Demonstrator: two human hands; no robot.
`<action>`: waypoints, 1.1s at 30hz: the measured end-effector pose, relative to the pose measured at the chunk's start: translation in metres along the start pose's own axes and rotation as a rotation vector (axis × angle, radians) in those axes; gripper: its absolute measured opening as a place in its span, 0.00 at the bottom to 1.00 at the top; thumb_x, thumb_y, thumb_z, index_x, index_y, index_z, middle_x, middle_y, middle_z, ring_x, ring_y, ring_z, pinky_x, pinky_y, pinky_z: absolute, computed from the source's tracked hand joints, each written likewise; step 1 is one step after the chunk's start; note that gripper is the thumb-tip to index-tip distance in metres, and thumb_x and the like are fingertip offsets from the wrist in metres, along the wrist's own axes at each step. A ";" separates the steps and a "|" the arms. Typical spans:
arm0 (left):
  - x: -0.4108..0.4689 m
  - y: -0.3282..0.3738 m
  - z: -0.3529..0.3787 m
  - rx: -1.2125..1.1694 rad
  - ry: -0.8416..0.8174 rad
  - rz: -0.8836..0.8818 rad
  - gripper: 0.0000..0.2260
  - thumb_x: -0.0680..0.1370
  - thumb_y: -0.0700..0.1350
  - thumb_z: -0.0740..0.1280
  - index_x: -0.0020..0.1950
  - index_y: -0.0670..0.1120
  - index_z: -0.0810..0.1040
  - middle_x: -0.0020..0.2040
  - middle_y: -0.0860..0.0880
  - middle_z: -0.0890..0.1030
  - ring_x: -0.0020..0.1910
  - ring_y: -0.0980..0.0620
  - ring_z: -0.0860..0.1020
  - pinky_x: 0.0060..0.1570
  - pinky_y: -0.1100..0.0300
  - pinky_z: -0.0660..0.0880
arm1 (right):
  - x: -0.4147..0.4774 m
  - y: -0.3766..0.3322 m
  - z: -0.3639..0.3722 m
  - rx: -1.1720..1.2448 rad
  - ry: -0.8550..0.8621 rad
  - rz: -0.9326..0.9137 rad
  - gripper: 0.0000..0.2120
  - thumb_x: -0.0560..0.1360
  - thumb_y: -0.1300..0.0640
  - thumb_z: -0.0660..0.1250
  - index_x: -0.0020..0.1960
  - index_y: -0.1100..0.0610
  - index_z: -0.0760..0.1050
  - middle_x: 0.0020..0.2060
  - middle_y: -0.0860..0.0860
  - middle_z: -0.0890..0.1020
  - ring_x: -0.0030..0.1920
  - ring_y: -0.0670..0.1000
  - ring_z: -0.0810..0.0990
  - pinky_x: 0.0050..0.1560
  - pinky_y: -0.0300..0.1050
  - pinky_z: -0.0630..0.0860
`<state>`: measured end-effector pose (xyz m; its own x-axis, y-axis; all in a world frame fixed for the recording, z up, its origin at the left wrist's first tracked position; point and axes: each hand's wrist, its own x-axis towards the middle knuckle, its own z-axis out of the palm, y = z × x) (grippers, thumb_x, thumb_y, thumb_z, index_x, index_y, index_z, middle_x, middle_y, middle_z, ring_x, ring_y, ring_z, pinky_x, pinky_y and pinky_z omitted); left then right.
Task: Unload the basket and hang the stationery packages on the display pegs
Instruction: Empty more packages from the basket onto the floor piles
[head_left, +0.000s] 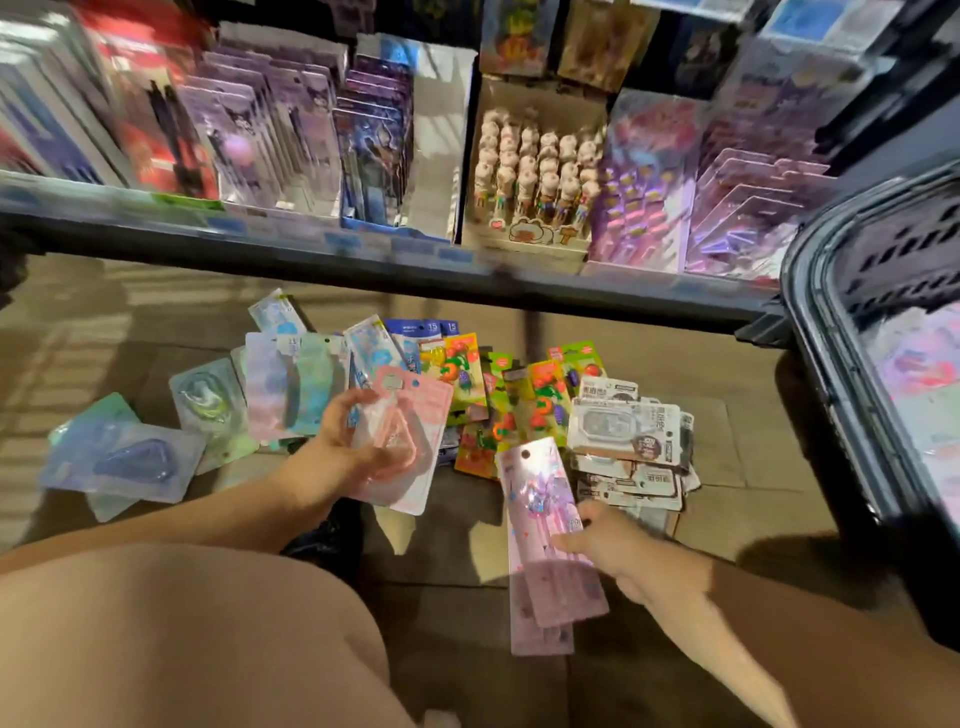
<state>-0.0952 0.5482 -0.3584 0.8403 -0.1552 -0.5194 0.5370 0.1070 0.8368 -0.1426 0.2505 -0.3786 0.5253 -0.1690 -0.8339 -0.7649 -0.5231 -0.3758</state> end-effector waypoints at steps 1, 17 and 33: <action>0.000 -0.001 0.001 0.001 -0.008 -0.006 0.39 0.58 0.43 0.77 0.66 0.56 0.68 0.54 0.46 0.81 0.42 0.54 0.83 0.36 0.64 0.78 | 0.001 0.005 0.002 -0.040 -0.010 0.004 0.17 0.75 0.58 0.71 0.62 0.57 0.72 0.46 0.50 0.79 0.41 0.45 0.77 0.33 0.37 0.72; 0.010 -0.007 0.001 -0.067 -0.055 -0.098 0.49 0.53 0.45 0.83 0.71 0.49 0.66 0.56 0.44 0.83 0.54 0.42 0.83 0.49 0.50 0.79 | -0.010 -0.070 0.015 0.036 0.044 -0.262 0.08 0.81 0.53 0.62 0.57 0.52 0.74 0.54 0.54 0.79 0.58 0.57 0.79 0.54 0.47 0.75; -0.004 0.015 -0.043 -0.371 0.143 -0.043 0.25 0.71 0.42 0.72 0.66 0.51 0.70 0.61 0.43 0.81 0.53 0.46 0.82 0.47 0.49 0.79 | -0.030 -0.211 0.091 -0.103 -0.120 -0.451 0.24 0.75 0.54 0.71 0.68 0.60 0.71 0.57 0.56 0.80 0.48 0.52 0.78 0.42 0.39 0.74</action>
<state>-0.0872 0.5924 -0.3517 0.8041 -0.0317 -0.5937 0.5406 0.4548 0.7078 -0.0303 0.4418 -0.3112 0.7448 0.1888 -0.6401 -0.4262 -0.6035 -0.6739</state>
